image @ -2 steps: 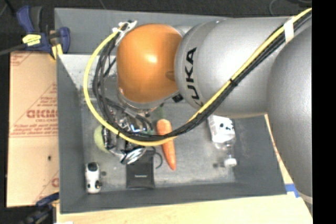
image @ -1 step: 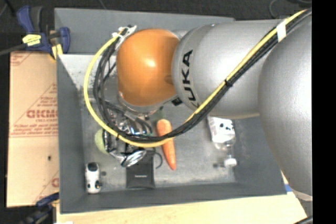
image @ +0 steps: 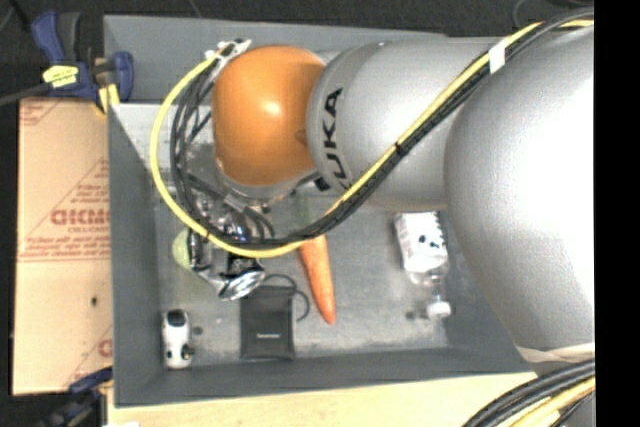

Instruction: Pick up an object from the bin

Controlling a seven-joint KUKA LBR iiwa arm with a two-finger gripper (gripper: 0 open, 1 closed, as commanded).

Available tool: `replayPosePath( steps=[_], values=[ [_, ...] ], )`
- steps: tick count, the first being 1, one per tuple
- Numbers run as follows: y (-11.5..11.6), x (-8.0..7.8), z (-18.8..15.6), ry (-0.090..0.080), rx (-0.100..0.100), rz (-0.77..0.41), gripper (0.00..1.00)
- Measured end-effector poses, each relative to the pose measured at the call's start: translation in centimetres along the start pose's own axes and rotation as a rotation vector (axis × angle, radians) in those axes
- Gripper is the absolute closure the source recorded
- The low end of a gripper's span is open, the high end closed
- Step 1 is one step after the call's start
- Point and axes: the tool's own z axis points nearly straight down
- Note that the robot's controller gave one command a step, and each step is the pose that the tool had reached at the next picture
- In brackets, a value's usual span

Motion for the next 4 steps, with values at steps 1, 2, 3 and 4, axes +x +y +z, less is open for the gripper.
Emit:
replayPosePath(
  steps=[1, 2, 3, 4],
  values=[
    [-2.74, 3.12, 6.45, 0.002, 0.002, 0.195, 1.00],
    [-2.74, 3.12, 6.45, 0.002, 0.001, 0.196, 1.00],
    [-2.62, 3.50, 6.43, 0.003, 0.001, 0.200, 1.00],
    [-3.11, 3.25, 6.04, 0.001, 0.000, 0.215, 1.00]
  ],
)
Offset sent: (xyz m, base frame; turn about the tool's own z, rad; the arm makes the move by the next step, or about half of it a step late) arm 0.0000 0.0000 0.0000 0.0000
